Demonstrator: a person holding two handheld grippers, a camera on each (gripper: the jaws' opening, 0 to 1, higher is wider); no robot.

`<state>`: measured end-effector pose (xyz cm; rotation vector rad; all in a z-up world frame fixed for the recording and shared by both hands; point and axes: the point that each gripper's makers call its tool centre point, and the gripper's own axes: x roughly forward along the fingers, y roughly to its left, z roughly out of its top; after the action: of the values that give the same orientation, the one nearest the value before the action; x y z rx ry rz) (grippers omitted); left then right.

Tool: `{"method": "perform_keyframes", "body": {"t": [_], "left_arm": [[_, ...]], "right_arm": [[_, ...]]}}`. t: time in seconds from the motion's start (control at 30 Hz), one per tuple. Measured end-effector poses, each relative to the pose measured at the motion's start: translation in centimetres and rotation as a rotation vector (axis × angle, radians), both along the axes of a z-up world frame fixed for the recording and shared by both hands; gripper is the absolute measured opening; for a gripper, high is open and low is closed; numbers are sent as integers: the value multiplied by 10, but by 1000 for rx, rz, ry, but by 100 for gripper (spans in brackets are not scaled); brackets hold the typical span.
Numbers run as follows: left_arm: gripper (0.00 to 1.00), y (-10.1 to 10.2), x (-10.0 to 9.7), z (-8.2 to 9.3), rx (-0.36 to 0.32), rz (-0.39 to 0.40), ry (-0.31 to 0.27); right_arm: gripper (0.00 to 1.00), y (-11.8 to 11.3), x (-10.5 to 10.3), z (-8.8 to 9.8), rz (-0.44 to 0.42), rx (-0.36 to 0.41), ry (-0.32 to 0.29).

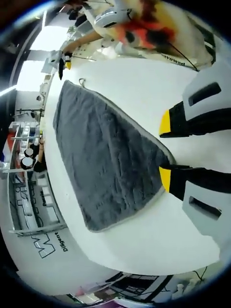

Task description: Fold the towel on the table until its edges align and the towel forms a compact rectangular stack.

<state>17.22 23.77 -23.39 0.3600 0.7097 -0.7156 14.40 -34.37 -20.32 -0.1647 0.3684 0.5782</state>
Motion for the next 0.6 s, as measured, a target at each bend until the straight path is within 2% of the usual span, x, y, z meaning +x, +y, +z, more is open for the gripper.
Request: {"method": "perform_keyframes", "body": {"t": [0.27, 0.4, 0.6], "left_arm": [[11, 5, 5, -1, 37, -15, -14], [9, 6, 7, -2, 49, -19, -23], [7, 8, 9, -1, 50, -25, -27]], "right_arm": [[85, -3, 0, 0, -3, -9, 1], [82, -6, -1, -2, 29, -48, 3], [79, -28, 3, -3, 19, -86, 26]]}}
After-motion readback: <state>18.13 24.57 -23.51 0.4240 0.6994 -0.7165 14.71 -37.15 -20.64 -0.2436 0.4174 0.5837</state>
